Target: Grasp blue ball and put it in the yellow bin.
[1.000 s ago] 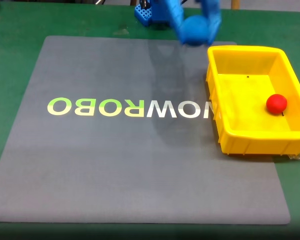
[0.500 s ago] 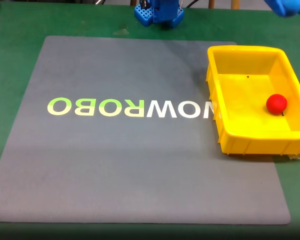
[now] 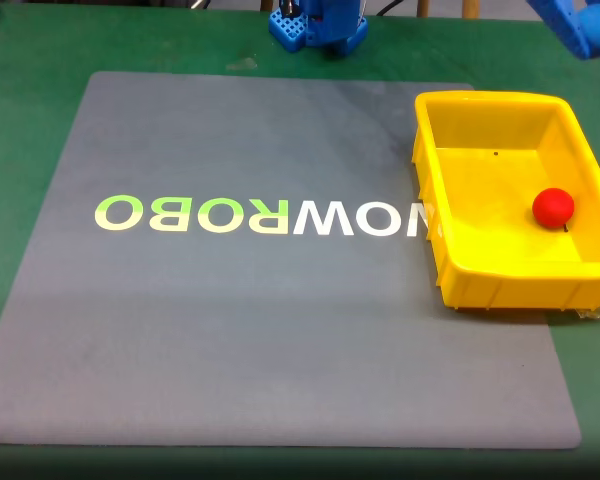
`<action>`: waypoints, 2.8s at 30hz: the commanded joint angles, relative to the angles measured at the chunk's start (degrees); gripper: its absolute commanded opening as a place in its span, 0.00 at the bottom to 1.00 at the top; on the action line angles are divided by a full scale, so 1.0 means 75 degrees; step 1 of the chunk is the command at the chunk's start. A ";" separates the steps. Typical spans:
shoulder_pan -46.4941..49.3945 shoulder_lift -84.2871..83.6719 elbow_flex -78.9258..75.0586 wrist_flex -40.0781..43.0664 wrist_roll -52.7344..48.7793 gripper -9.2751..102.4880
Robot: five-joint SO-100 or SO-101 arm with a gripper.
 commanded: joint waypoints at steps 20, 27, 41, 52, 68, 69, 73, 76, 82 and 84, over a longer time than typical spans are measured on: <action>0.0539 0.0410 -0.0070 -0.0211 0.0164 0.47; 0.0738 0.1641 0.0879 -0.0059 0.0117 0.47; 0.1969 0.7793 0.6867 0.0012 -0.0316 0.09; 0.3023 1.2328 1.2188 0.0949 -0.0211 0.08; 0.3504 1.4039 1.5457 0.2531 -0.0129 0.08; 0.3492 1.4039 1.5457 0.2801 -0.0094 0.08; 0.3434 1.4027 1.5457 0.3199 -0.0023 0.08; 0.3422 1.4027 1.5445 0.3445 0.0023 0.08; 0.3539 1.4016 1.5445 0.3574 0.0000 0.08; 0.3574 1.4016 1.5445 0.3574 0.0000 0.08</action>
